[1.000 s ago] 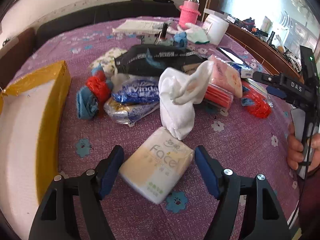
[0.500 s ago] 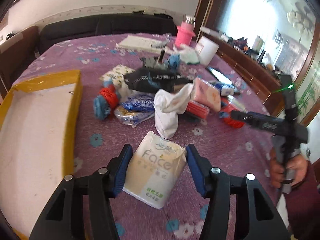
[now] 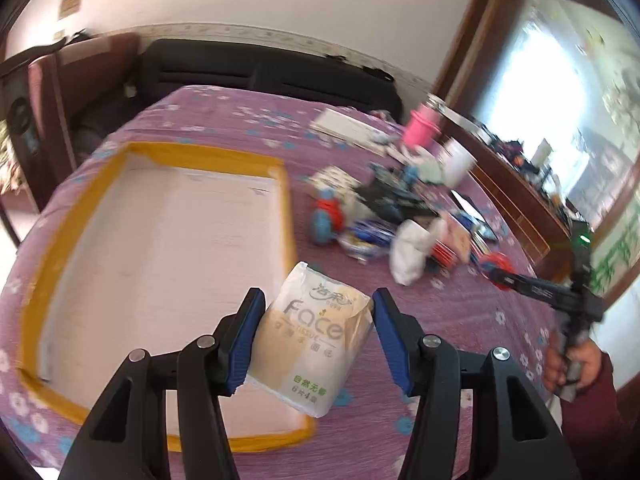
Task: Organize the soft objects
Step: 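Carry both items into the yellow-rimmed tray and open both grippers, then withdraw both tools from the tray, moving the left tool toward the white sock, then grasp the white sock with the left gripper, then carry the sock toward the tray with the left tool while the right gripper grasps the pink rose tissue pack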
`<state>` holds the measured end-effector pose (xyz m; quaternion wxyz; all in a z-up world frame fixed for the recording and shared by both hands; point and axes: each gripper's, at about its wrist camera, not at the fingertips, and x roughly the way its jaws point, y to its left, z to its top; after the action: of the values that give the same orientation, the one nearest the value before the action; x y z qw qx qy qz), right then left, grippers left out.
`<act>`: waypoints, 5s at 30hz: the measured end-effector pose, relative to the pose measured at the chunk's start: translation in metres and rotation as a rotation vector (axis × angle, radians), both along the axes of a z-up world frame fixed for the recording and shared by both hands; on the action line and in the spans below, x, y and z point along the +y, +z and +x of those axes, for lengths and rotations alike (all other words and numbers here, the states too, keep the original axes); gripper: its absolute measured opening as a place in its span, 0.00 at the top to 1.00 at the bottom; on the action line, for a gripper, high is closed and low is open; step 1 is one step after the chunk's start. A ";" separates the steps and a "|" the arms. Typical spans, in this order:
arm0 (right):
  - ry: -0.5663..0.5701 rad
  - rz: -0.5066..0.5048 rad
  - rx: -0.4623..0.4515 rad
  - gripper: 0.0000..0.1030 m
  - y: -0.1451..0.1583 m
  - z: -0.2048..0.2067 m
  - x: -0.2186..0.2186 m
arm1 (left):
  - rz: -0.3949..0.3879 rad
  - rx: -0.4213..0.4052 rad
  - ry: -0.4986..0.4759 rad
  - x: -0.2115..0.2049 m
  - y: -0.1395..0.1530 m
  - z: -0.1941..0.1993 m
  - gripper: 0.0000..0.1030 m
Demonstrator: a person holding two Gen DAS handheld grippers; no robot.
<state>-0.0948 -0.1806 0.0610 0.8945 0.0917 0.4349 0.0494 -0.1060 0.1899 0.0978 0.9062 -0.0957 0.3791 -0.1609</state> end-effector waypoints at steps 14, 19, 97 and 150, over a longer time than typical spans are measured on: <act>0.376 0.026 -0.058 0.51 0.042 0.076 0.193 | -0.118 0.147 0.166 0.093 -0.008 0.131 0.47; 0.470 -0.143 -0.096 0.51 0.035 0.116 0.266 | -0.146 0.192 0.179 0.089 -0.029 0.179 0.47; -0.174 -0.085 -0.216 0.09 -0.013 0.044 -0.035 | -0.019 0.210 -0.409 -0.180 -0.039 0.042 0.15; -0.514 0.130 -0.040 0.09 -0.050 0.046 -0.125 | -0.047 0.044 -0.161 -0.135 -0.007 0.033 0.91</act>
<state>-0.0487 -0.3060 0.0106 0.8784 0.2554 0.3752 -0.1499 -0.0735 0.0546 0.0906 0.8793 -0.0897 0.4016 -0.2400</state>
